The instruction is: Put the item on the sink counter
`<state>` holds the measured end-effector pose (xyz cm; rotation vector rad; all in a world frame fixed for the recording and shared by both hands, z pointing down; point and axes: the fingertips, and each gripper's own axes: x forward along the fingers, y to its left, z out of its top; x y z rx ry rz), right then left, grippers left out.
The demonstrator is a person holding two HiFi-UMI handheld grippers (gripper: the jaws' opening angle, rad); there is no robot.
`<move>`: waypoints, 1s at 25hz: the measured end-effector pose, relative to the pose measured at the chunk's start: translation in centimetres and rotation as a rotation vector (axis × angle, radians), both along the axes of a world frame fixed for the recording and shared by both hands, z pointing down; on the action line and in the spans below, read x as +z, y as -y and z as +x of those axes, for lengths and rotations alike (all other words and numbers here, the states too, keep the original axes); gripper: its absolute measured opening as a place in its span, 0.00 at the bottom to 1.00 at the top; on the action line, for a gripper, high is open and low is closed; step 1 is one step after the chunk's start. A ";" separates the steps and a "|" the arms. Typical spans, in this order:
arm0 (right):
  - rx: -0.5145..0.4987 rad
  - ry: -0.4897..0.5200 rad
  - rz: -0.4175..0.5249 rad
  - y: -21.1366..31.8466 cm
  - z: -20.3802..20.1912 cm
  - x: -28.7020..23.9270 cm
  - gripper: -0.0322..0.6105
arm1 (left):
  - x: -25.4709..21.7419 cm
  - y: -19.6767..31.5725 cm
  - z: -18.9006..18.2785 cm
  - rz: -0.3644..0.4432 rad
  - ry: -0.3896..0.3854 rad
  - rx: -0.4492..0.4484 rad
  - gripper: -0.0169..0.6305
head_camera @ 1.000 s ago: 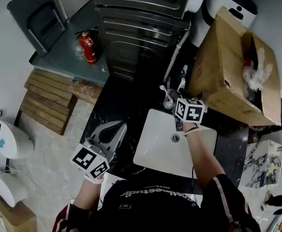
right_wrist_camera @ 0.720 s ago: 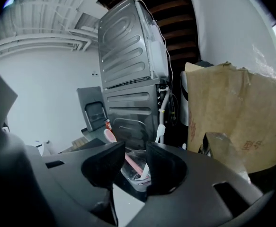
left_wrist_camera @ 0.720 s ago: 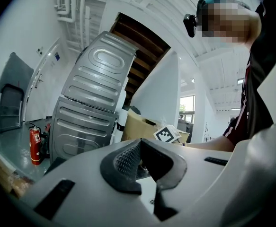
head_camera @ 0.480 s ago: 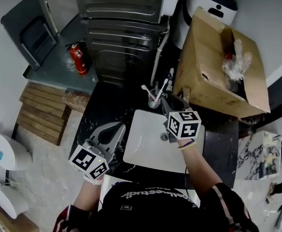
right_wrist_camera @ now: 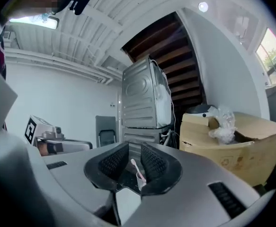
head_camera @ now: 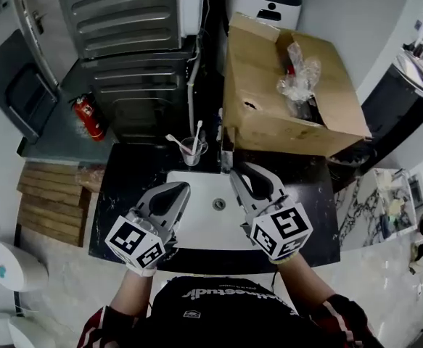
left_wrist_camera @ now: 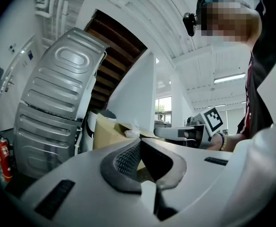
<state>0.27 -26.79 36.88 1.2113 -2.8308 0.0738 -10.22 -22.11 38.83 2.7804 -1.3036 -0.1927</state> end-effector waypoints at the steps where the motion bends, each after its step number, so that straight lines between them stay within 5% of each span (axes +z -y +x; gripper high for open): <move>1: 0.013 0.011 0.006 -0.8 1.2 -0.3 0.21 | -0.2 0.1 1.1 0.006 0.003 0.018 0.05; 11: 0.106 0.066 -0.049 -4.8 9.6 1.5 0.11 | -0.8 -0.1 9.8 0.031 0.036 0.149 0.05; 25: 0.068 0.061 -0.048 -5.5 9.8 1.8 0.11 | -0.6 -0.3 10.3 0.009 0.039 0.117 0.05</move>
